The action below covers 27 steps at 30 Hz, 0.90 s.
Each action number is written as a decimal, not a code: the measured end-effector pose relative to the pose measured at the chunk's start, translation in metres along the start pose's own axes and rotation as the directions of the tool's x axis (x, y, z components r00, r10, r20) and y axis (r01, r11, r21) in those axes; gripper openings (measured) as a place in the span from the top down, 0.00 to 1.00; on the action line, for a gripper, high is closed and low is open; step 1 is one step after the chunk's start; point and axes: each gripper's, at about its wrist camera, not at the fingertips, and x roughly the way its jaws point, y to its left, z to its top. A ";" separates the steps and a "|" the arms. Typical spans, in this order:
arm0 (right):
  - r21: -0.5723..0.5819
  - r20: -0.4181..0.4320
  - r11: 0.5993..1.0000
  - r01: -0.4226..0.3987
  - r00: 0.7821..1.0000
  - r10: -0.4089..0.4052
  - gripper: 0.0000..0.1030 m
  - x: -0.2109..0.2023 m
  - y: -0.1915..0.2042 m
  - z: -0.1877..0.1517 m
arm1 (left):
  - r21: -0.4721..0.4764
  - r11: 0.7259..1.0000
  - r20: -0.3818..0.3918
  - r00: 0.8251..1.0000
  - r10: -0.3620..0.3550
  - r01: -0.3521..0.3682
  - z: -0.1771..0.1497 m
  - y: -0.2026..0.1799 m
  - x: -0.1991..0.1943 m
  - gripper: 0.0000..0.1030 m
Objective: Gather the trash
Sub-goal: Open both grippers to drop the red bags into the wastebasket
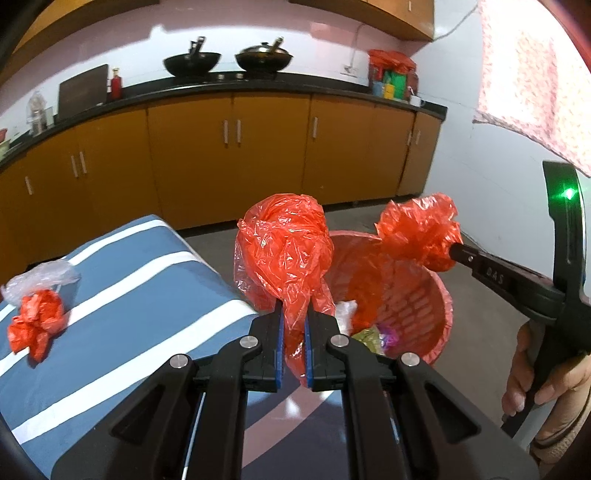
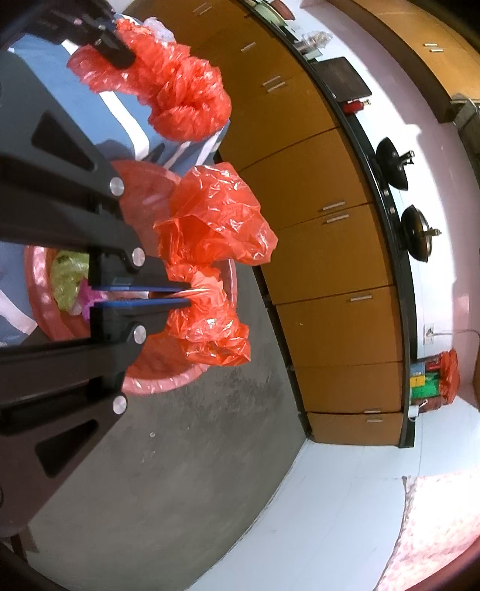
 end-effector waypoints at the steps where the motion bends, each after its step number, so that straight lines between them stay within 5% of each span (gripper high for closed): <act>1: 0.003 -0.001 1.000 0.002 1.000 -0.002 0.95 0.002 -0.002 0.001 | 0.007 1.000 -0.008 1.000 -0.008 0.008 0.000 -0.004 0.006 0.92; 17: 0.060 -0.005 0.998 -0.016 1.000 0.017 0.91 0.031 -0.024 0.015 | 0.055 0.997 -0.064 0.996 -0.056 0.060 0.006 -0.034 0.056 0.92; 19: 0.063 -0.008 0.998 -0.030 0.999 0.031 0.88 0.033 -0.025 0.017 | 0.051 0.997 -0.074 0.996 -0.055 0.059 0.004 -0.033 0.059 0.85; 20: 0.065 -0.006 0.997 -0.037 0.999 0.037 0.79 0.034 -0.026 0.017 | 0.045 0.997 -0.079 0.995 -0.052 0.056 0.002 -0.032 0.061 0.81; 22: 0.066 0.002 0.997 -0.033 0.999 0.033 0.70 0.034 -0.028 0.017 | 0.035 0.998 -0.073 0.996 -0.042 0.045 0.001 -0.029 0.060 0.61; 27: 0.079 -0.011 0.997 -0.007 1.000 0.008 0.70 0.037 -0.038 0.012 | -0.011 1.000 -0.065 0.998 -0.018 0.017 -0.001 -0.012 0.057 0.60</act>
